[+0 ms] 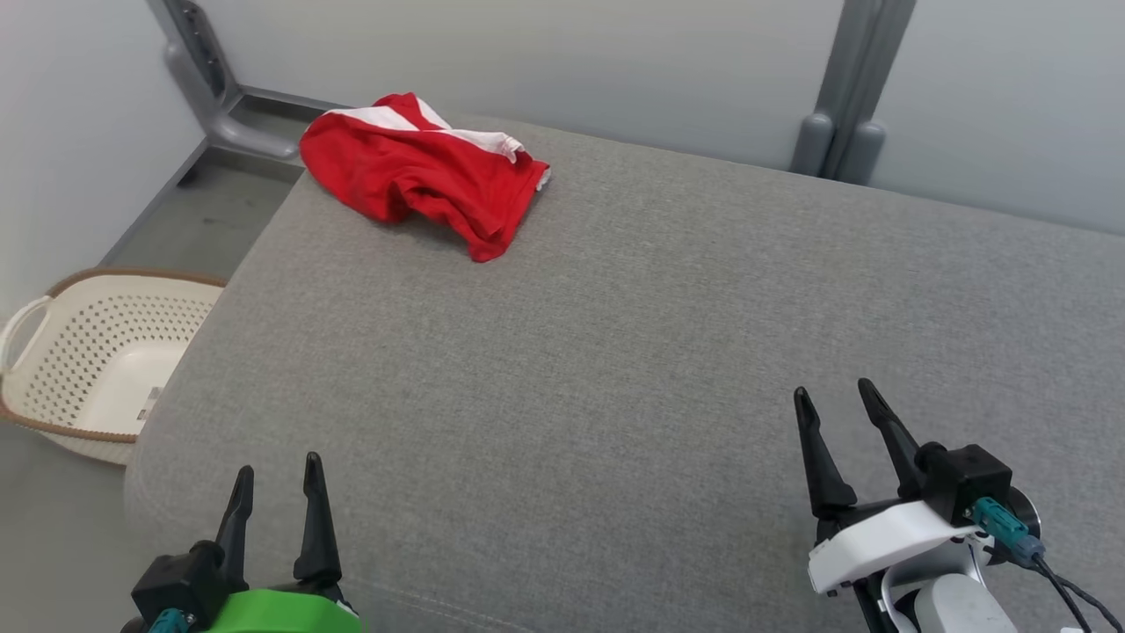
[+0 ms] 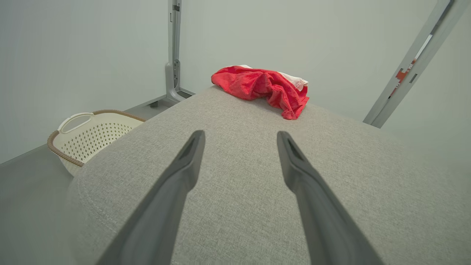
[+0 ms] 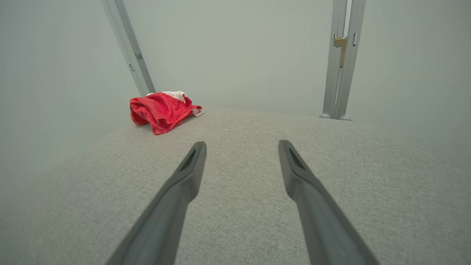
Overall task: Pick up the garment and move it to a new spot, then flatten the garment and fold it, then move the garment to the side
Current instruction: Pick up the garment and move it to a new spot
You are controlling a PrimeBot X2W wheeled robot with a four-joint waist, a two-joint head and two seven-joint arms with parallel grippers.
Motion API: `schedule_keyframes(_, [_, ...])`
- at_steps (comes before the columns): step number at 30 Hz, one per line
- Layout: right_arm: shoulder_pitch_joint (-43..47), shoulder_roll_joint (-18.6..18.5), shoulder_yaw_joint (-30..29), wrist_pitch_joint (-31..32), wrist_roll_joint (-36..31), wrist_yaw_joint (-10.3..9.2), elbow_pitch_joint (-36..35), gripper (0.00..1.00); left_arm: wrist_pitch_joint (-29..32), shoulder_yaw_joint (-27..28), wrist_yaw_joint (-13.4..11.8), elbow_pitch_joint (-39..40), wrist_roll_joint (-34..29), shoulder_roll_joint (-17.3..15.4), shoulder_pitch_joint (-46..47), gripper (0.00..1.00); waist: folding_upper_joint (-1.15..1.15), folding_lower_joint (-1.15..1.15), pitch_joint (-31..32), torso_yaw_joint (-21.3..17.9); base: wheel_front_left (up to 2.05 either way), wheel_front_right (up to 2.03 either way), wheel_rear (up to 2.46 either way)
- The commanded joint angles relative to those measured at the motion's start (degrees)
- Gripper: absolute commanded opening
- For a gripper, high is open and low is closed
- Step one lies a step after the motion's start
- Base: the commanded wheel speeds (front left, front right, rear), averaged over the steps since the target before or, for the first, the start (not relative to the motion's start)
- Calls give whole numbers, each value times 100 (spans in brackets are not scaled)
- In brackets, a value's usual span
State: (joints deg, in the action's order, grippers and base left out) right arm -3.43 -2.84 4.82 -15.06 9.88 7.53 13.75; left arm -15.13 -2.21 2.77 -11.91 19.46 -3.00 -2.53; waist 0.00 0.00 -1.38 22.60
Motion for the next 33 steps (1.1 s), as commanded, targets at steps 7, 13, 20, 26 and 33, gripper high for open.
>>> schedule_keyframes(7, [-171, -12, 73, -16, -97, -8, -22, 100, -1, 81, 19, 76, 7, 7, 53, 100, 0, 0, -185, 320, 0, 0, 0])
schedule_keyframes(13, [-330, -14, 5, 14, -245, -8, -138, 100, -2, 168, 6, 178, 74, 11, 247, 100, 0, 0, -482, 165, 0, 0, 0])
schedule_keyframes(20, [-658, -12, -103, 132, -358, -8, -496, 100, -1, 459, 43, 493, -80, -413, 1191, 100, 0, 0, -1021, -208, 0, 0, 0])
schedule_keyframes(26, [-931, -13, -178, 387, -681, -8, -1009, 100, 434, 632, 154, 474, -188, -1236, 2618, 100, 0, 0, -1611, -672, 0, 0, 0])
schedule_keyframes(33, [-1082, -12, -274, 706, -1085, -8, -1652, 100, 1439, 401, 385, -295, 160, -1863, 4430, 100, 0, 0, -2316, -1165, 0, 0, 0])
